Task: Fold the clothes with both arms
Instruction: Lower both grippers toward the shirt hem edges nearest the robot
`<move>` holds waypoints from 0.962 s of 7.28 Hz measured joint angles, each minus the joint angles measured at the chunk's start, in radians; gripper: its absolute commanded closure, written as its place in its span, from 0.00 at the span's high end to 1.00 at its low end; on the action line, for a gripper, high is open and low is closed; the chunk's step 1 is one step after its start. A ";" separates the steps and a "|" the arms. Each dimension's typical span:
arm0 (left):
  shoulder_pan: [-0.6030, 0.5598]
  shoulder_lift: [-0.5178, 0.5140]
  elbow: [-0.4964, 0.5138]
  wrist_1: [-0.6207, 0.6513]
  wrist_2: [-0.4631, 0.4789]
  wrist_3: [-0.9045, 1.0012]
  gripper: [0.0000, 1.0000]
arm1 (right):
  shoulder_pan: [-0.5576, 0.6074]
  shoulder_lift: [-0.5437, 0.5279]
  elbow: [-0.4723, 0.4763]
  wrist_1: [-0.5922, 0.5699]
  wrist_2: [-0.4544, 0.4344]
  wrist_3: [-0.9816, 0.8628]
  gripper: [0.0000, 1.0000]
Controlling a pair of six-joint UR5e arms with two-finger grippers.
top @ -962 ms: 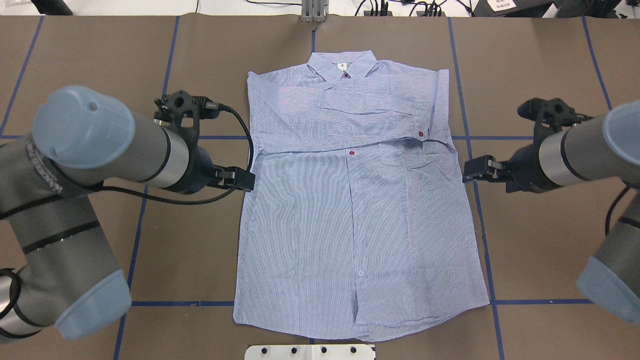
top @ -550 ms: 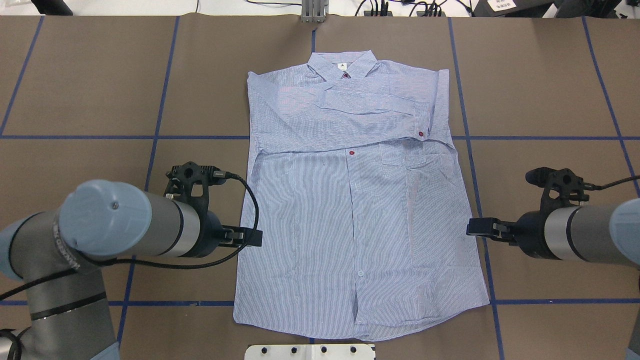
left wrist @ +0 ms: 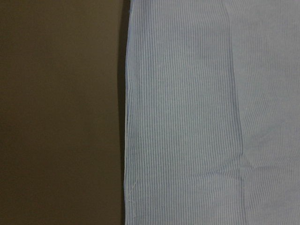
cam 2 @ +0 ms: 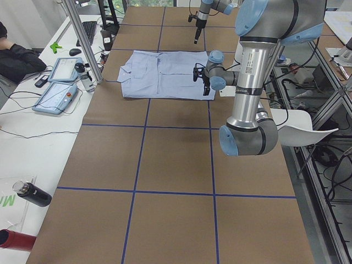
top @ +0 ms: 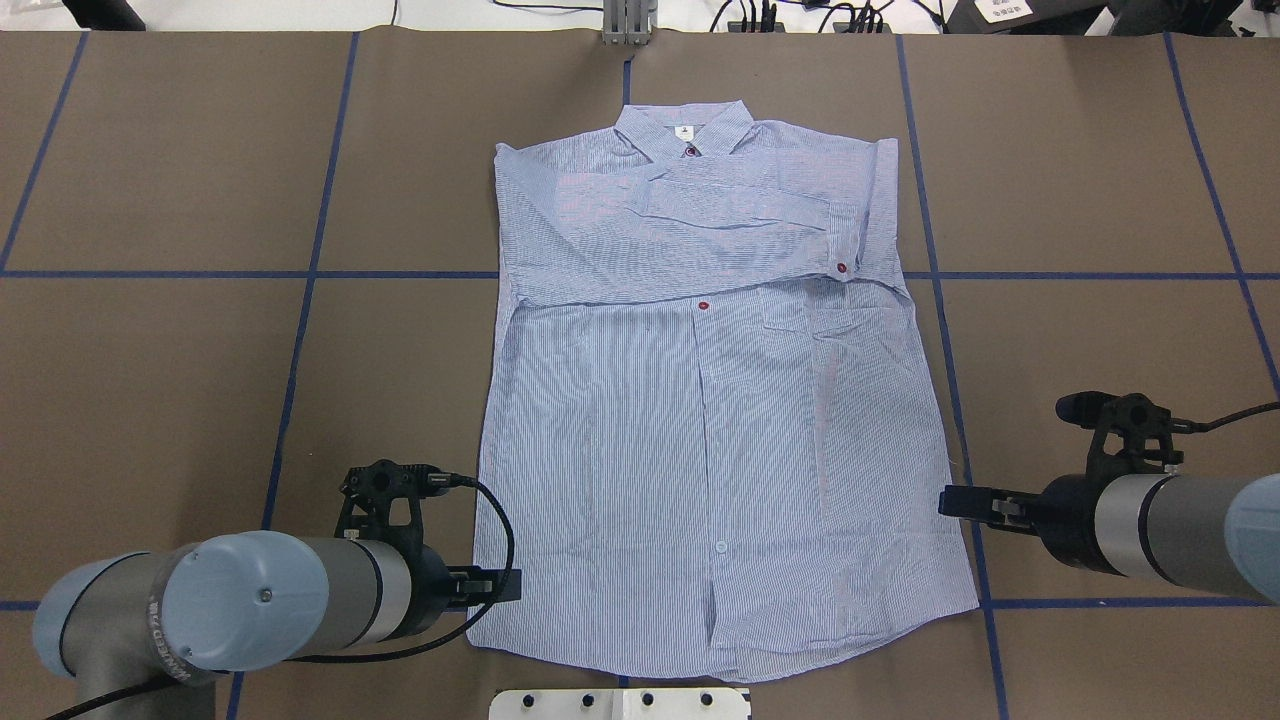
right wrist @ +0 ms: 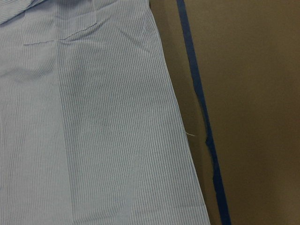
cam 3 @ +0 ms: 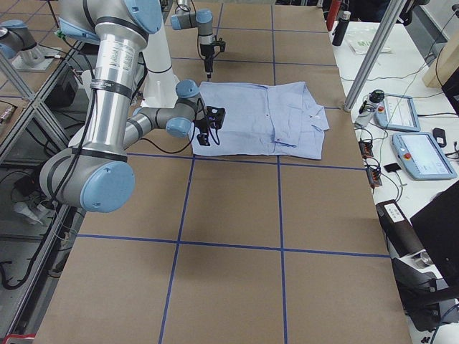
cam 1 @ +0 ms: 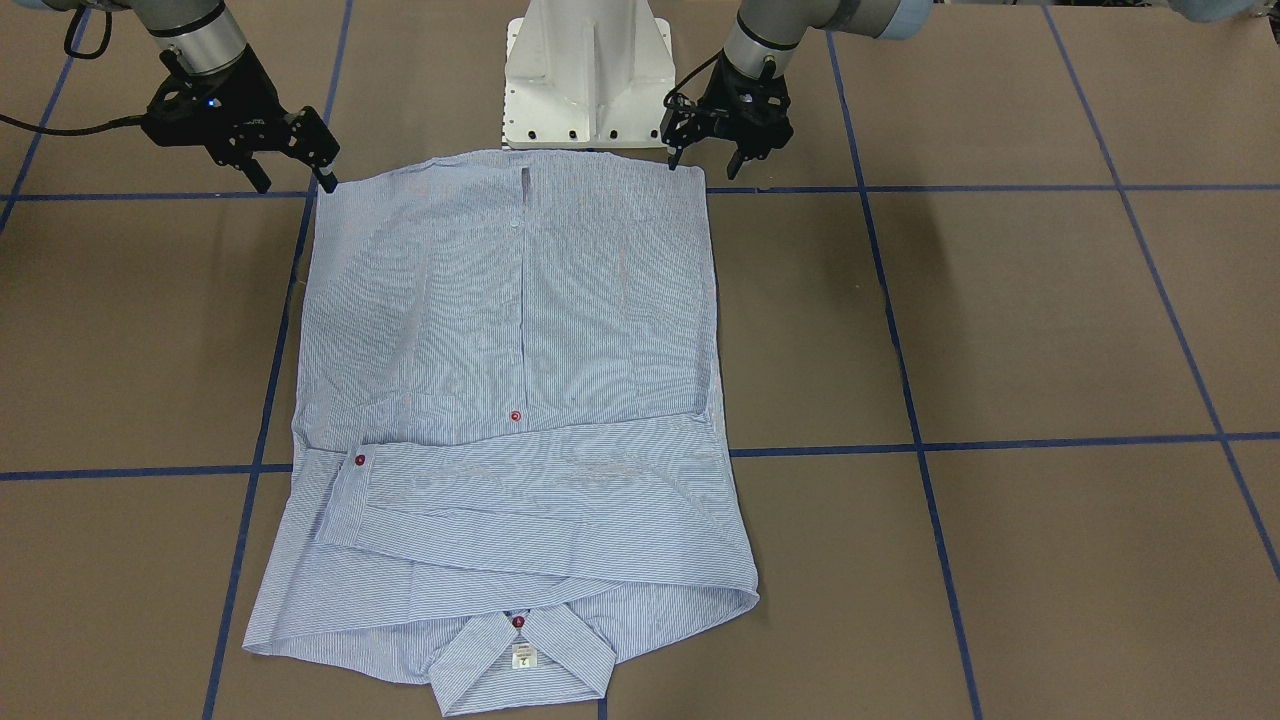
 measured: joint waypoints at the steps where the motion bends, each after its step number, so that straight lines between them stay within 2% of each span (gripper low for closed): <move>1: 0.007 -0.002 0.012 -0.001 0.001 -0.005 0.59 | -0.003 0.000 0.000 0.000 -0.001 0.000 1.00; 4: 0.041 -0.009 0.045 -0.002 0.002 -0.009 0.53 | -0.004 -0.001 0.000 0.000 -0.002 0.001 1.00; 7: 0.052 -0.010 0.053 0.000 0.002 -0.009 0.52 | -0.004 -0.002 0.000 0.000 -0.001 0.001 1.00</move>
